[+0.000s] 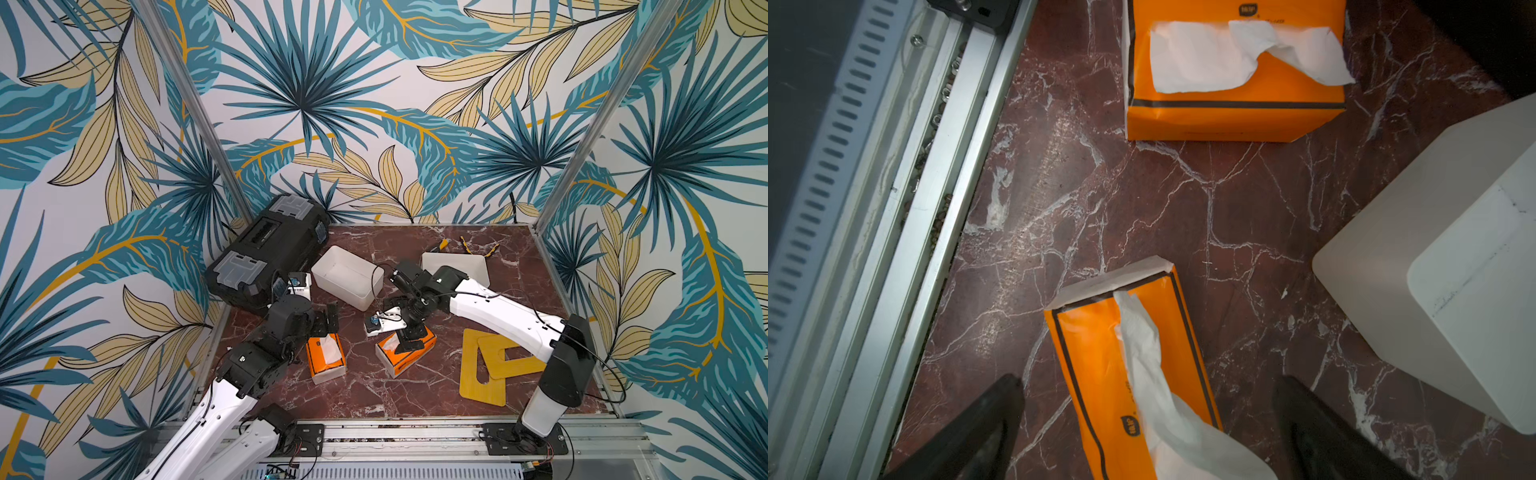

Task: Put the tissue paper into the tissue box
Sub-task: Adjust the paper towel at the center of the board.

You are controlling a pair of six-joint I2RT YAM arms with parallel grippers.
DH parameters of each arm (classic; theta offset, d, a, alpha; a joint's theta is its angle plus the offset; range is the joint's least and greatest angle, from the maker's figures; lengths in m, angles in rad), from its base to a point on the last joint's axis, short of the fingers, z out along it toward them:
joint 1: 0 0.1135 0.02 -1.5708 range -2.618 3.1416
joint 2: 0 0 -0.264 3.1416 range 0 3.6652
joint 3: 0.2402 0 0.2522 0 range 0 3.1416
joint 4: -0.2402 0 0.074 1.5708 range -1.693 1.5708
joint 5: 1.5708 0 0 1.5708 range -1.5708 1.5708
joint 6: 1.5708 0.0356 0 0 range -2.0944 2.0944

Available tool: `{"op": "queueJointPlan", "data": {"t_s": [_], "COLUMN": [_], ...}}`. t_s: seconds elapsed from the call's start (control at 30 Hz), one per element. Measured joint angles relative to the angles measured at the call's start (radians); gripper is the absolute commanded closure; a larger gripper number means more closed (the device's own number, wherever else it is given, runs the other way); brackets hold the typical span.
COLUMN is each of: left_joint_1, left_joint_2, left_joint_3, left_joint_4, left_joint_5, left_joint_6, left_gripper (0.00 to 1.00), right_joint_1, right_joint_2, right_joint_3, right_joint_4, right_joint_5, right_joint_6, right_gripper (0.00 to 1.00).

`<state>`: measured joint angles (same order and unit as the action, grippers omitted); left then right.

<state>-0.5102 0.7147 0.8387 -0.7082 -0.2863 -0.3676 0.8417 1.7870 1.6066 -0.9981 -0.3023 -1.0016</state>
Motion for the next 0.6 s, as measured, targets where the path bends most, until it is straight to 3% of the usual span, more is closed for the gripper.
{"op": "queueJointPlan", "data": {"t_s": [0.3, 0.6], "left_joint_1": [0.000, 0.000], "left_joint_2": [-0.166, -0.182], "left_joint_3": [-0.085, -0.098], "left_joint_4": [-0.013, -0.016], "left_joint_5": [0.011, 0.011], "left_joint_6": [0.122, 0.126], "left_gripper": [0.00, 0.00], "right_joint_1": [-0.003, -0.002], "right_joint_2": [0.140, 0.157], "right_joint_3": [0.113, 0.107], "right_joint_4": [-0.116, -0.156], "right_joint_5": [0.056, 0.113], "right_joint_6": [-0.054, -0.073], "right_gripper": [0.00, 0.00]}}
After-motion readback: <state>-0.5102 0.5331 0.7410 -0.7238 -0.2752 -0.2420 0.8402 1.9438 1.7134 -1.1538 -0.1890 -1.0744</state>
